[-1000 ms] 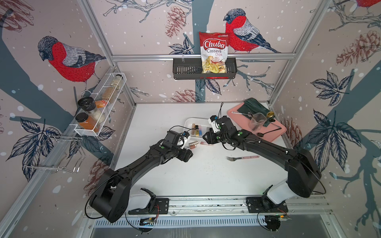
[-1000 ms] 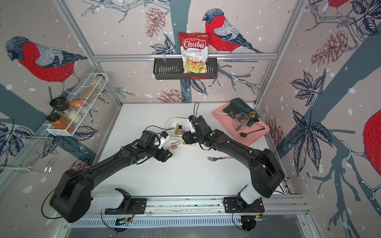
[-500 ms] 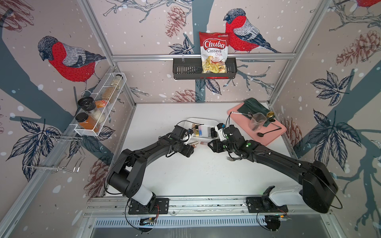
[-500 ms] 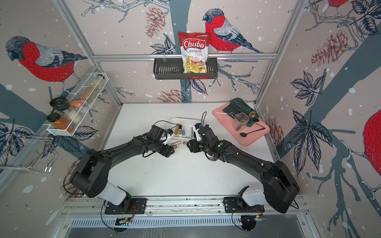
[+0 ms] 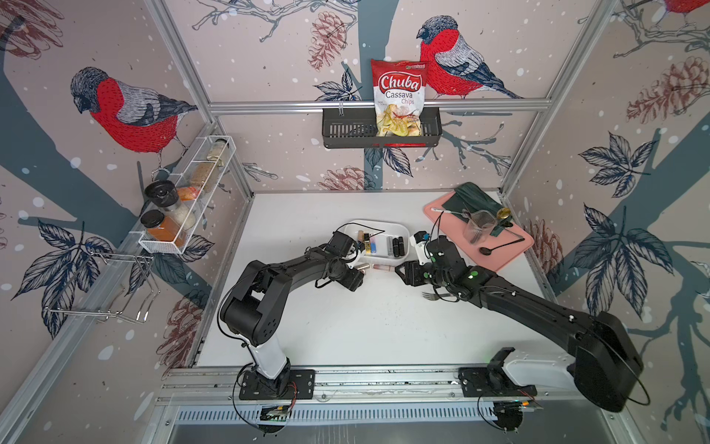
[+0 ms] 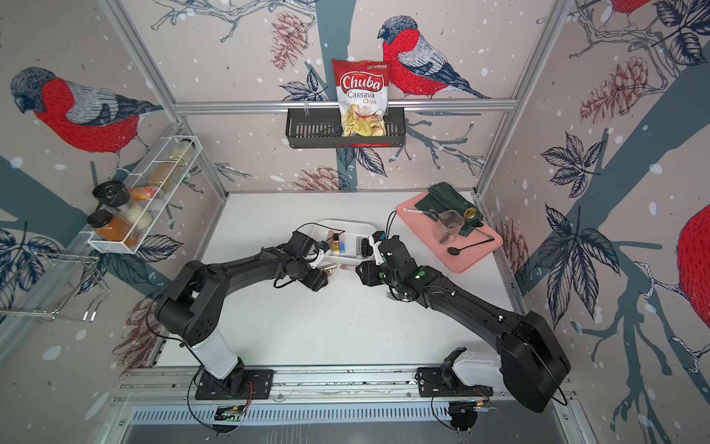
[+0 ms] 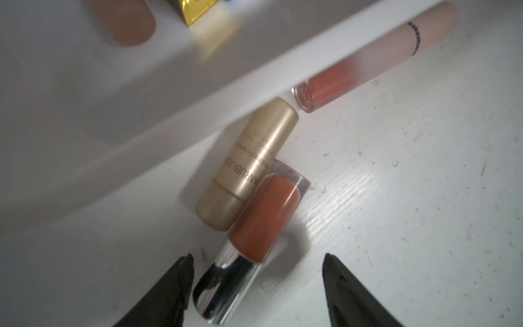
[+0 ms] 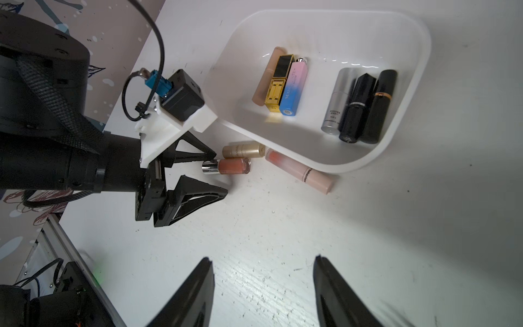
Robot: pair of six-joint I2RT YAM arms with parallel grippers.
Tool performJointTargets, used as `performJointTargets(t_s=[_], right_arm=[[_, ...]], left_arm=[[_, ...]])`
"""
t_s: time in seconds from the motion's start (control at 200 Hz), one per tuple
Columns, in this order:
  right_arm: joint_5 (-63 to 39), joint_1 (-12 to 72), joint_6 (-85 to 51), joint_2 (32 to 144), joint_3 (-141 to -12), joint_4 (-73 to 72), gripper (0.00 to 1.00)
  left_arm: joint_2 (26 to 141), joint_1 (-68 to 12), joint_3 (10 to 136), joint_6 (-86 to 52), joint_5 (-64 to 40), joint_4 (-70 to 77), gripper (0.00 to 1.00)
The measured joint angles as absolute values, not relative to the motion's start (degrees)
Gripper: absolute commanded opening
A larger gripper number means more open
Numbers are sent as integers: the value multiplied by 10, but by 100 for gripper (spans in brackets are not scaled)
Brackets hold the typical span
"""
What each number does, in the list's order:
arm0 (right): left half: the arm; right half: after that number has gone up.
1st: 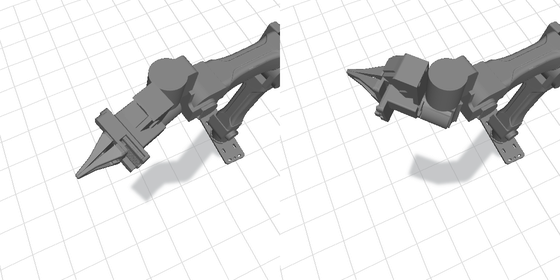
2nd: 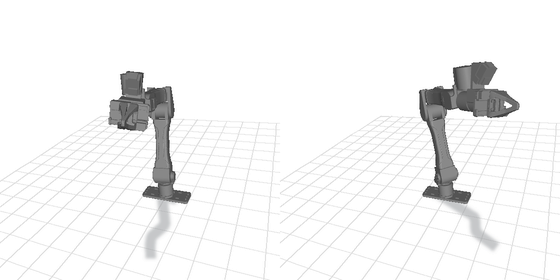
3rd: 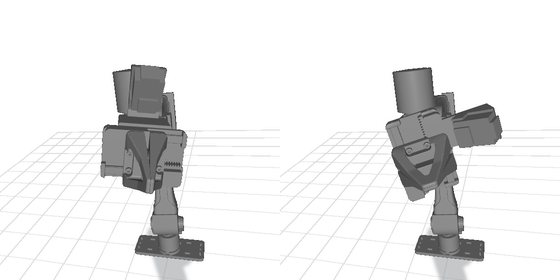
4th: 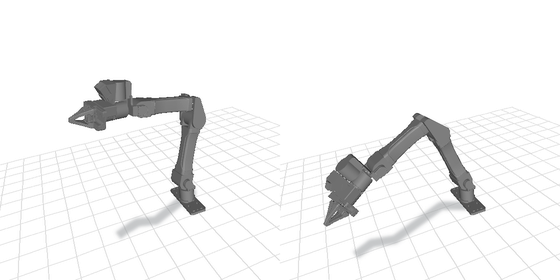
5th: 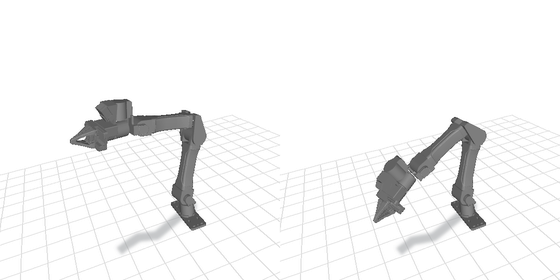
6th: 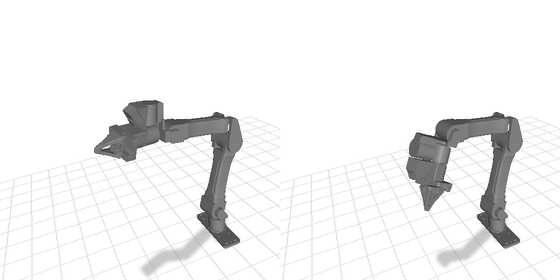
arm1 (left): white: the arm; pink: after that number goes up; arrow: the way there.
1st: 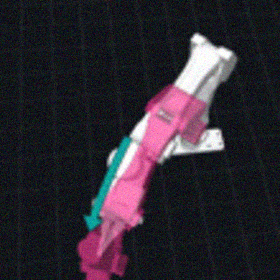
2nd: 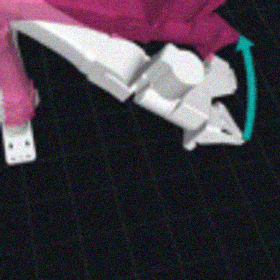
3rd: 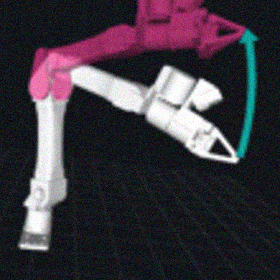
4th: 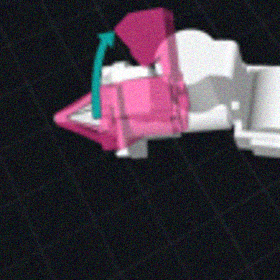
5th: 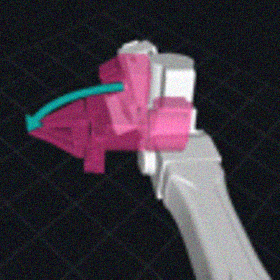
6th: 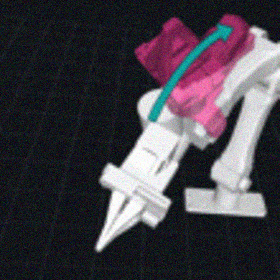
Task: Put the lipstick into the storage box
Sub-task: Pick up the lipstick at the center of the board.
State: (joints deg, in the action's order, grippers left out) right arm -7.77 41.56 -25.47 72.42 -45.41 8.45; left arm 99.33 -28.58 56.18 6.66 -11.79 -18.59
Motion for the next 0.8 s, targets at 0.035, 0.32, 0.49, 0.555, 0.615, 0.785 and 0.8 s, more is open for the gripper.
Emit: performJointTargets(t_s=[0.035, 0.32, 0.49, 0.555, 0.615, 0.785, 0.8], right_arm=[[-77, 415, -255, 723, -453, 84, 60], [-77, 411, -256, 723, -451, 84, 61], [-77, 410, -256, 724, -451, 84, 61], [-77, 410, -256, 724, -451, 84, 61], [-77, 410, -256, 725, -451, 84, 61], [-77, 410, -256, 725, -452, 84, 61], [-77, 410, -256, 725, -452, 84, 61]], left_arm=[[994, -286, 562, 67, -118, -186, 70], [983, -294, 557, 69, -118, -187, 56], [980, -314, 551, 69, -104, -192, 53], [981, -322, 551, 69, -103, -197, 50], [984, -327, 551, 70, -102, -201, 49], [991, -331, 552, 73, -89, -201, 42], [991, -331, 552, 73, -89, -201, 41]])
